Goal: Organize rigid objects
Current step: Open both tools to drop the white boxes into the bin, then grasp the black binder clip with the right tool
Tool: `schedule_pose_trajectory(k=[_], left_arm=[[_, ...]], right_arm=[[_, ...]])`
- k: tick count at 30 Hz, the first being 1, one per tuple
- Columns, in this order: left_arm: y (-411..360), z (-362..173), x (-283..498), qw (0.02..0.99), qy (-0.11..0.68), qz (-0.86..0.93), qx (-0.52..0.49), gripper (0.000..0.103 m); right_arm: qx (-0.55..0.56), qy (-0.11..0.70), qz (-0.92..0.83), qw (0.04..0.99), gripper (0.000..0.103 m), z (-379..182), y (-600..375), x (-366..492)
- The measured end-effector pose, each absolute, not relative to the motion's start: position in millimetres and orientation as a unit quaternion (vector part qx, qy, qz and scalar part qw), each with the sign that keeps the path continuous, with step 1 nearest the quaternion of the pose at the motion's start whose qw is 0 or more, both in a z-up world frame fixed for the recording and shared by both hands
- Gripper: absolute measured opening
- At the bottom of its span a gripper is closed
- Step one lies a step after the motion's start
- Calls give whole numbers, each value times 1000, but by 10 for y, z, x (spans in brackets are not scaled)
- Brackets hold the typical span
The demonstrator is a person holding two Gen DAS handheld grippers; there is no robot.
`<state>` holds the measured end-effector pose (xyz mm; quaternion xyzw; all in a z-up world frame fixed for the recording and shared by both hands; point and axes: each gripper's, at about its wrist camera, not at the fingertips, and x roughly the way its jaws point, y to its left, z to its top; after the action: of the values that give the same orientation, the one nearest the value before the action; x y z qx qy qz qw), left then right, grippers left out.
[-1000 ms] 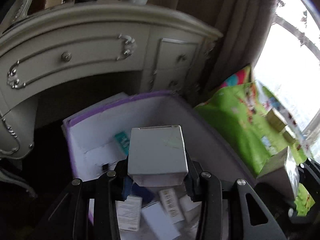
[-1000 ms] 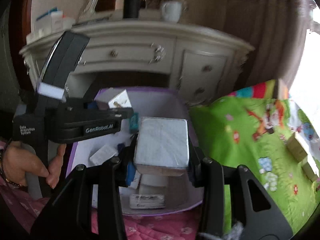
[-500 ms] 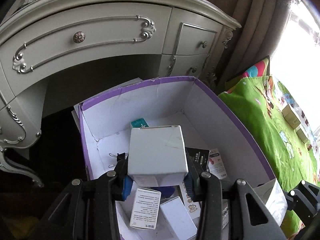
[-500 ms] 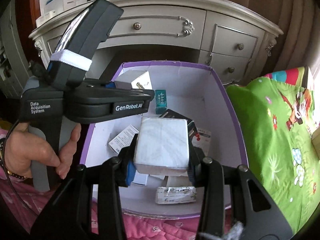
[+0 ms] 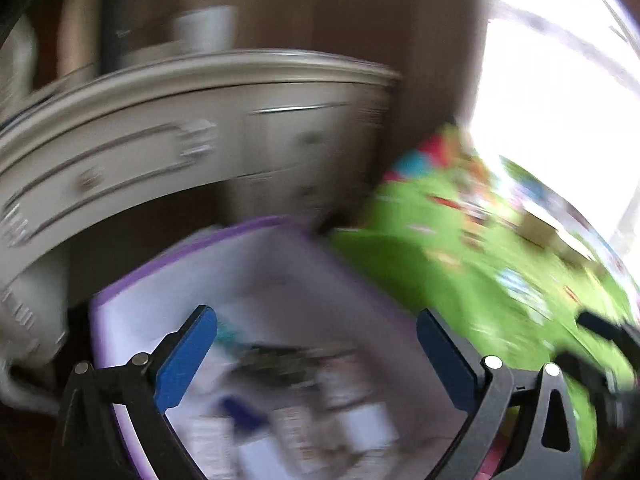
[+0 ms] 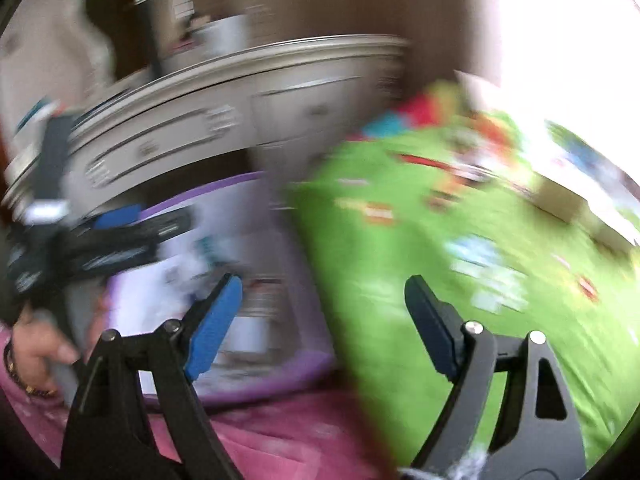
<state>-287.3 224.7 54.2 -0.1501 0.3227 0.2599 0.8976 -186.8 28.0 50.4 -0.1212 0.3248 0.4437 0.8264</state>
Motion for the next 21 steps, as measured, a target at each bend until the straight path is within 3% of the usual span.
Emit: schedule_pose_trajectory(k=[6, 11, 16, 21], left_arm=[[1151, 416, -1709, 915, 398, 30, -61, 102], [386, 197, -833, 912, 407, -24, 31, 102], [102, -33, -232, 893, 443, -75, 17, 102], [8, -86, -120, 886, 454, -88, 35, 103]], right_arm=[[-110, 380, 220, 892, 90, 230, -900, -984], [-61, 434, 121, 890, 90, -37, -1781, -169], [-28, 444, 45, 894, 91, -91, -2372, 499], [-21, 452, 25, 891, 95, -65, -2542, 1106]])
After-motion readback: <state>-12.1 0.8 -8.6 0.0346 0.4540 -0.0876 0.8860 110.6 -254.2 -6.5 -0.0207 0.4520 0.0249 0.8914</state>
